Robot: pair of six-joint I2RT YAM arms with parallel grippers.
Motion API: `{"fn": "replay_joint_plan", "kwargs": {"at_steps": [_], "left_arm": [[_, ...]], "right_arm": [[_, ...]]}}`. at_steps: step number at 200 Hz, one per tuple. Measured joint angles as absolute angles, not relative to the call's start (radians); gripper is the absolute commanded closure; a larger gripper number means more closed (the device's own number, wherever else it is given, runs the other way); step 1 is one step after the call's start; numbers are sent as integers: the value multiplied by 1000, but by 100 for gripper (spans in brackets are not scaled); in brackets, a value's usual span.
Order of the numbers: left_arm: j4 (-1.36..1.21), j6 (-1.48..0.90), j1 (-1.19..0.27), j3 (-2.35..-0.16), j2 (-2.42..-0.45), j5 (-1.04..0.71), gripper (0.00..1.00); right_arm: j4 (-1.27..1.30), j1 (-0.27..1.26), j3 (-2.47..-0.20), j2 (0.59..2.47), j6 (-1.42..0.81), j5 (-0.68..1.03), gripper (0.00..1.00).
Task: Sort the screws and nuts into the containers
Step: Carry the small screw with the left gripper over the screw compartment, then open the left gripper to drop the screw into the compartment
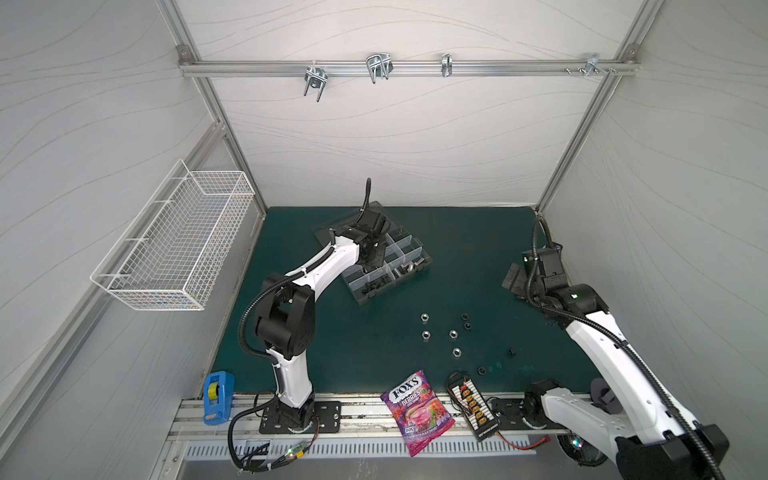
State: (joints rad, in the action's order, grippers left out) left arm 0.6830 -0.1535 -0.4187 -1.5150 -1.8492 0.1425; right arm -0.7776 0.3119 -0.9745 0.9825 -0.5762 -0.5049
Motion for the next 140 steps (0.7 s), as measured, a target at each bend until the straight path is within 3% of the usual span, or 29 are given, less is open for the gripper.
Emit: {"fn": "replay_joint_plan", "kwargs": {"at_steps": [140], "left_arm": [[679, -97, -392, -1559, -1993, 150, 100]], "right_arm": [[-790, 312, -967, 987, -581, -480, 1]]}}
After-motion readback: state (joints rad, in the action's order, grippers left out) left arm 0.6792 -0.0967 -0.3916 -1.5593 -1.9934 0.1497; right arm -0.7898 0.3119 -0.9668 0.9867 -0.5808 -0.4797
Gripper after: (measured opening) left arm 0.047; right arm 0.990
